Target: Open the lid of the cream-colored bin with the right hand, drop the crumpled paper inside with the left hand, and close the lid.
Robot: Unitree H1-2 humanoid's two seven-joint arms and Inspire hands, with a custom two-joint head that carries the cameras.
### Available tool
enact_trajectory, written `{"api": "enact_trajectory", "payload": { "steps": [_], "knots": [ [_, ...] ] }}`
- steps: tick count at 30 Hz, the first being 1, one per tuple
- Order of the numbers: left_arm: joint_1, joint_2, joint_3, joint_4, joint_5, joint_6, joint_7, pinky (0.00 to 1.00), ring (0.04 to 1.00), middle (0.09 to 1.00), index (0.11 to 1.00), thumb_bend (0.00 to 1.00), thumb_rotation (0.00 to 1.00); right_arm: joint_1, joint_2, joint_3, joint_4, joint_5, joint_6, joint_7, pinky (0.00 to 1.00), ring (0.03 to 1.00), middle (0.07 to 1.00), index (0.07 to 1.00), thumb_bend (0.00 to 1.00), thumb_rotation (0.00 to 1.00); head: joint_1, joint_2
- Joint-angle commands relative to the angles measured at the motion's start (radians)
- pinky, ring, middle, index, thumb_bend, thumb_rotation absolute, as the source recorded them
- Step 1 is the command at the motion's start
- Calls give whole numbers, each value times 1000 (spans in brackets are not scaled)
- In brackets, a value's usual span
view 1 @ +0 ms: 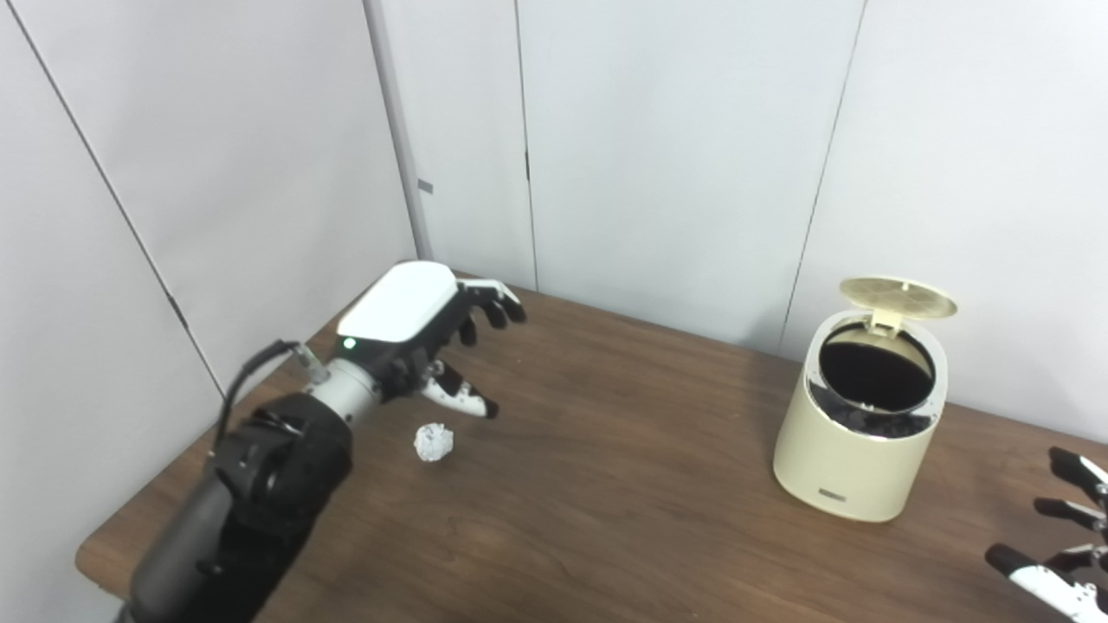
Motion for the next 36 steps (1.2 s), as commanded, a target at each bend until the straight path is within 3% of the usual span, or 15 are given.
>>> {"api": "enact_trajectory", "payload": {
  "steps": [1, 11, 20, 27, 36],
  "knots": [
    [4, 46, 9, 6, 48, -2, -10, 487, 615, 689, 717, 903, 48, -42, -13, -9, -16, 7, -30, -8, 401, 751, 890, 871, 832, 516, 0, 0],
    [9, 86, -39, 48, 277, 1, -132, 519, 654, 716, 725, 952, 191, -35, -20, -7, -28, 3, -29, -1, 388, 750, 889, 873, 856, 580, 2, 9],
    [-7, 57, -58, 112, 323, 10, -197, 531, 675, 744, 737, 947, 210, -30, -21, -8, -37, 6, -22, 9, 399, 761, 897, 879, 843, 569, 1, 15],
    [-4, 31, -69, 175, 328, -9, -160, 489, 670, 739, 731, 930, 179, -23, -21, -10, -48, 8, -7, 16, 396, 769, 898, 875, 857, 579, -2, 19],
    [-7, 1, -91, 230, 348, -3, -150, 553, 676, 739, 737, 877, 185, -17, -26, -13, -53, 8, -12, 17, 379, 768, 902, 878, 872, 613, -5, 28]
  ]
}}
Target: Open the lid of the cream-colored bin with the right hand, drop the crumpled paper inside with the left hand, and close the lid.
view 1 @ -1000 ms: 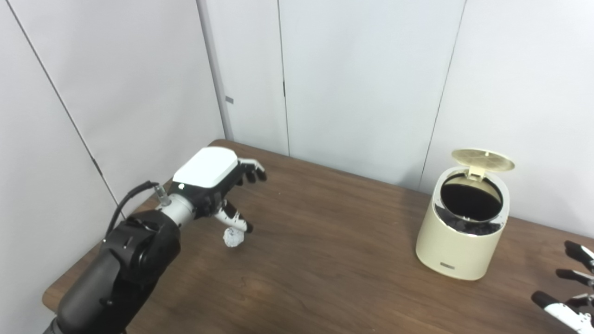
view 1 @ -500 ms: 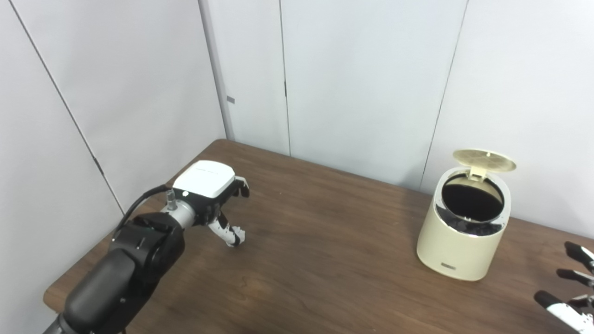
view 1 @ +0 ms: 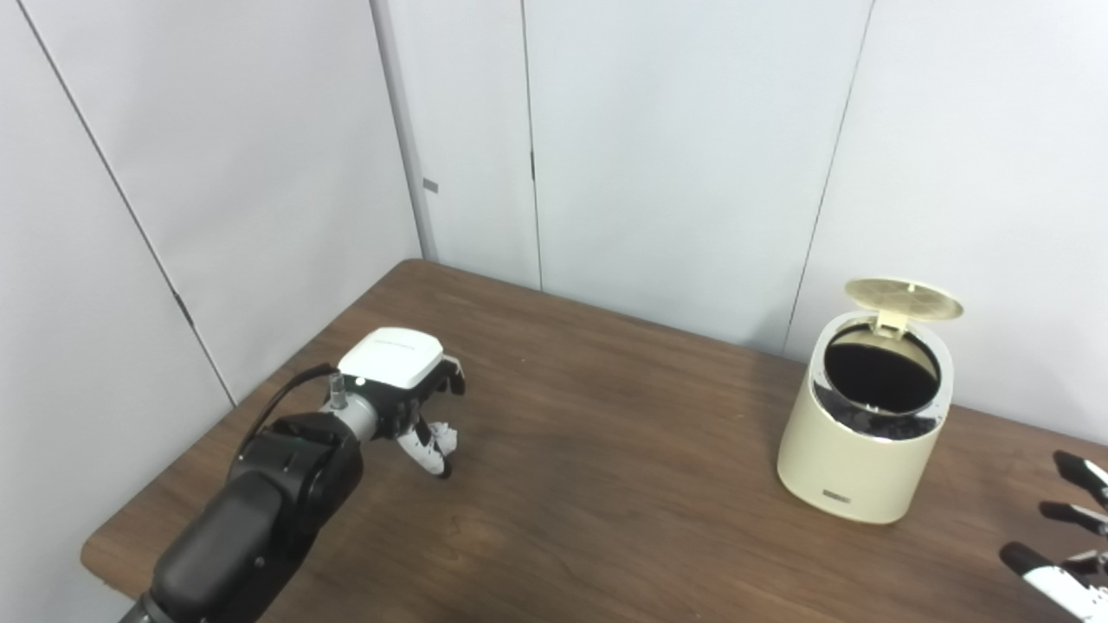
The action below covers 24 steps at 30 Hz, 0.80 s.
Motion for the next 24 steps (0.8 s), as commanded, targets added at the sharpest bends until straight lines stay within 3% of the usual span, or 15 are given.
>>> {"api": "enact_trajectory", "payload": {
  "steps": [1, 10, 12, 15, 24],
  "knots": [
    [-26, 23, 5, -3, 24, 4, 30, 564, 679, 739, 737, 874, 181, -24, -21, -11, -41, 10, -15, 1, 376, 768, 901, 878, 870, 611, 1, 0],
    [-17, 16, -3, 45, 1, -15, 86, 541, 636, 703, 718, 877, 147, -19, -20, -16, -50, 13, -9, 7, 383, 776, 903, 875, 862, 598, 0, 7],
    [-16, 16, -8, 49, 8, -14, 89, 487, 558, 660, 711, 869, 133, -20, -22, -15, -49, 9, -10, 7, 388, 777, 905, 880, 858, 602, 1, 8],
    [-12, 12, -9, 58, 0, -12, 100, 467, 532, 645, 699, 867, 109, -20, -24, -15, -52, 4, -7, 7, 392, 775, 905, 882, 851, 605, -1, 8],
    [-11, 21, -35, 91, 15, 1, 91, 520, 581, 680, 694, 824, 95, -18, -30, -15, -57, 6, -8, 4, 406, 769, 901, 881, 834, 595, -3, 15]
  ]
}}
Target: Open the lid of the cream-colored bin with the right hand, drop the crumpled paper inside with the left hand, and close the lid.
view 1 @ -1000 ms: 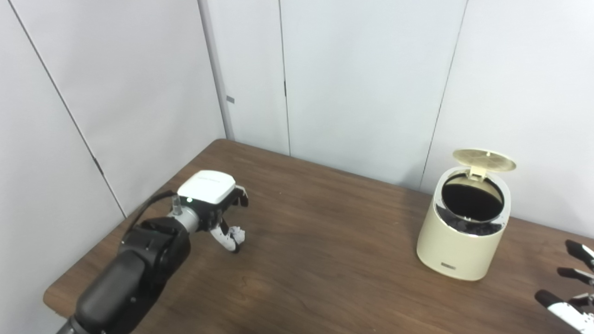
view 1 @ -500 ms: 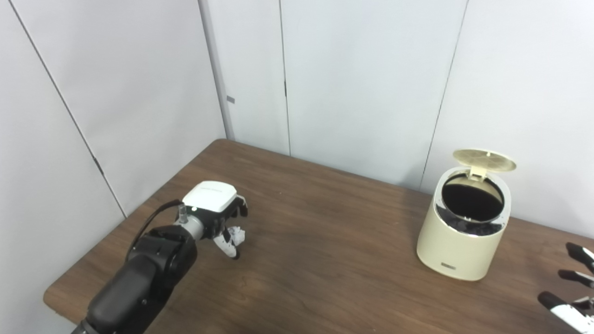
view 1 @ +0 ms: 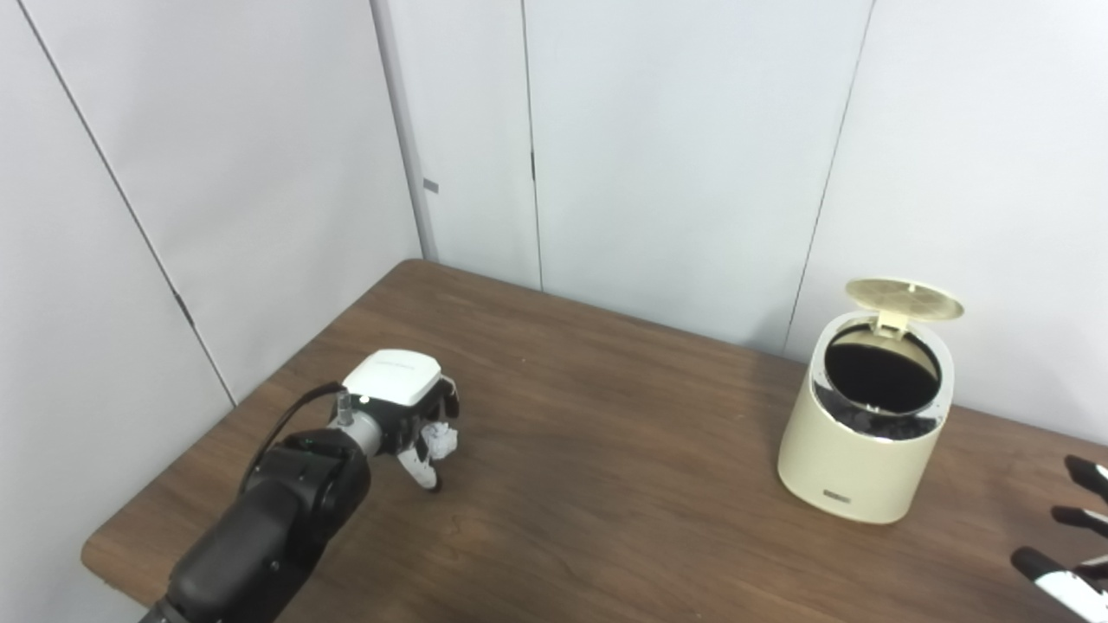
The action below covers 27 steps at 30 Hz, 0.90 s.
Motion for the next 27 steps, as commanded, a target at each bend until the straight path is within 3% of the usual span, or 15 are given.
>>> {"api": "enact_trajectory", "payload": {
  "steps": [1, 12, 19, 20, 21, 24, 27],
  "knots": [
    [-16, 31, -2, -3, 20, 0, 20, 526, 584, 685, 689, 821, 91, -21, -11, -10, -42, 5, -22, -9, 405, 766, 899, 879, 833, 591, 0, 1],
    [-9, 36, -22, 42, 9, 0, 23, 560, 625, 688, 661, 795, 55, -18, -12, -11, -47, 5, -21, -10, 413, 757, 895, 880, 821, 586, -1, 11],
    [-10, 28, -31, 89, -18, -9, 60, 547, 610, 659, 636, 778, 1, -15, -12, -13, -52, 9, -17, -8, 415, 760, 894, 879, 807, 585, -4, 16],
    [-13, 23, -31, 101, -23, -6, 68, 514, 576, 624, 566, 651, 24, -15, -12, -15, -51, 12, -18, -8, 421, 759, 892, 876, 808, 589, -4, 16],
    [-15, 20, -31, 108, -28, -3, 74, 436, 501, 524, 539, 574, 9, -15, -12, -16, -50, 15, -19, -7, 420, 755, 890, 874, 811, 591, -4, 16],
    [-17, 19, -31, 124, -56, -7, 102, 363, 428, 448, 524, 525, 0, -16, -15, -18, -49, 19, -21, -6, 408, 749, 888, 871, 818, 605, -4, 18],
    [-18, 16, -30, 126, -73, -3, 114, 370, 436, 452, 514, 521, 0, -15, -16, -19, -48, 21, -25, -7, 407, 743, 882, 868, 820, 611, -3, 19]
  ]
}}
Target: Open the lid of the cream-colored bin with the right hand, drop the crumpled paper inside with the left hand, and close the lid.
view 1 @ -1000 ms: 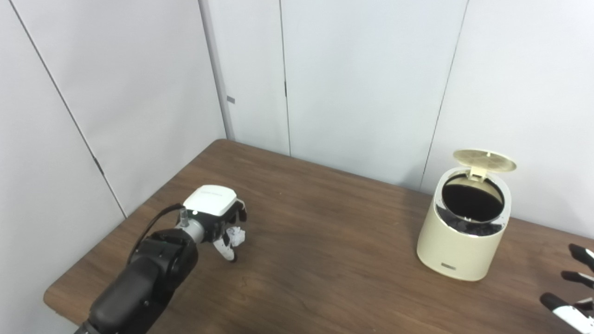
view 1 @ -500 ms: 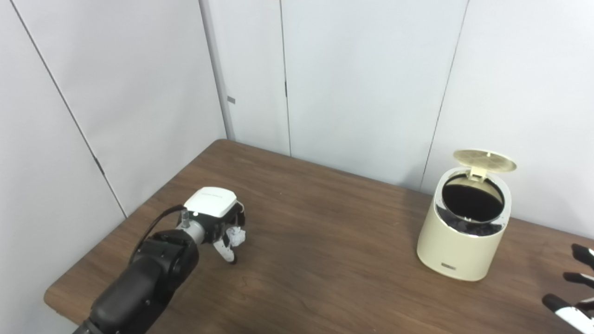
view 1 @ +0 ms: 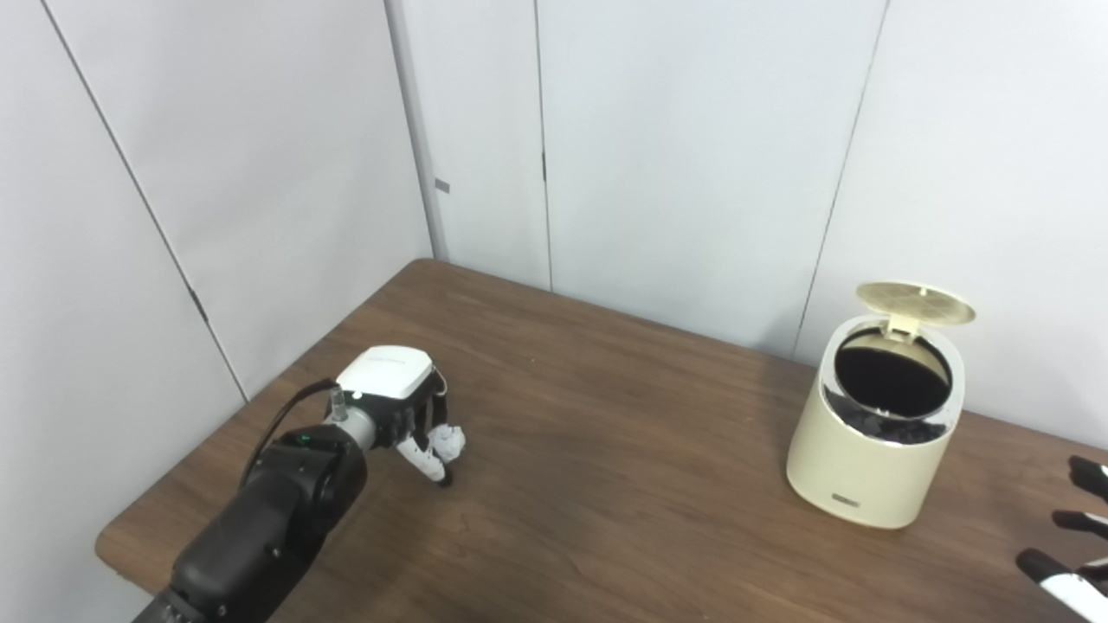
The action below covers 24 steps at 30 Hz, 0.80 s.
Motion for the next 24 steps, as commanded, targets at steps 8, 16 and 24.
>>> {"api": "enact_trajectory", "payload": {
  "steps": [8, 16, 24],
  "knots": [
    [2, 13, -24, 33, -43, -10, 46, 398, 427, 488, 509, 503, 0, -24, -16, -10, -35, 1, -17, -7, 397, 736, 888, 873, 801, 611, 2, 1],
    [4, 20, -34, 56, -61, -22, 72, 400, 428, 492, 506, 503, 0, -24, -10, -13, -34, 8, -19, -9, 403, 736, 886, 871, 790, 603, 3, 0],
    [4, 25, -45, 22, -64, -5, 64, 403, 424, 491, 508, 503, 0, -21, -6, -11, -35, -3, -21, -16, 401, 737, 891, 874, 777, 610, 3, 3]
  ]
}}
